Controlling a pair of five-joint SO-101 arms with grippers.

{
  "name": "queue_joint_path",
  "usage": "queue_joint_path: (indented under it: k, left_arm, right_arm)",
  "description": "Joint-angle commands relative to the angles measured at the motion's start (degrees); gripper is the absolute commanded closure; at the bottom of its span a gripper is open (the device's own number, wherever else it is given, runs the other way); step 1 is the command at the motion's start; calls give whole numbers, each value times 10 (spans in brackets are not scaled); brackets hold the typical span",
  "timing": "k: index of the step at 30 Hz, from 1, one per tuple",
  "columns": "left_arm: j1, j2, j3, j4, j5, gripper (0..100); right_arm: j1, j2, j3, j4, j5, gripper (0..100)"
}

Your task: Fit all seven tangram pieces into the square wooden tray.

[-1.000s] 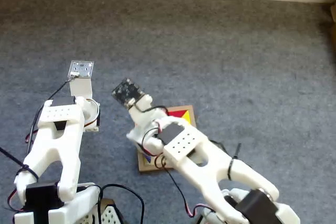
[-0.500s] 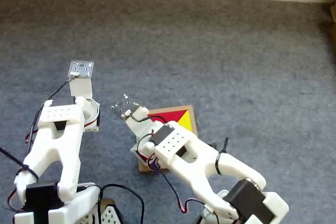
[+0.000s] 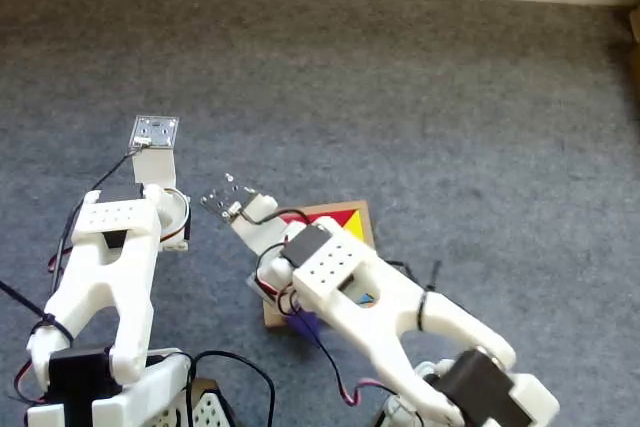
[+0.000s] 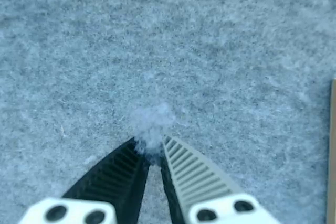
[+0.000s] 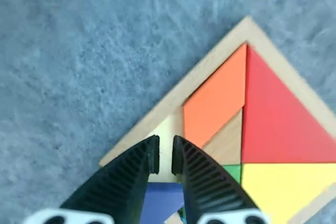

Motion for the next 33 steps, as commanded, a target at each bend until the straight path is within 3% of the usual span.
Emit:
queue_joint_path:
  k: [1, 8, 14, 29, 33]
  left_arm:
    - [-6, -19, -3, -4, 0, 995]
    - [-6, -19, -3, -4, 0, 995]
    - [-6, -19, -3, -4, 0, 995]
    - [-4, -19, -3, -4, 0, 995]
    - [-4, -19, -3, -4, 0, 995]
  right_arm:
    - [23, -87, 8, 5, 5, 947]
    - [28, -126, 83, 8, 6, 947]
    - [28, -126, 80, 105, 6, 947]
    - [27, 2, 29, 97, 42, 947]
    - [27, 6, 26, 55, 43, 947]
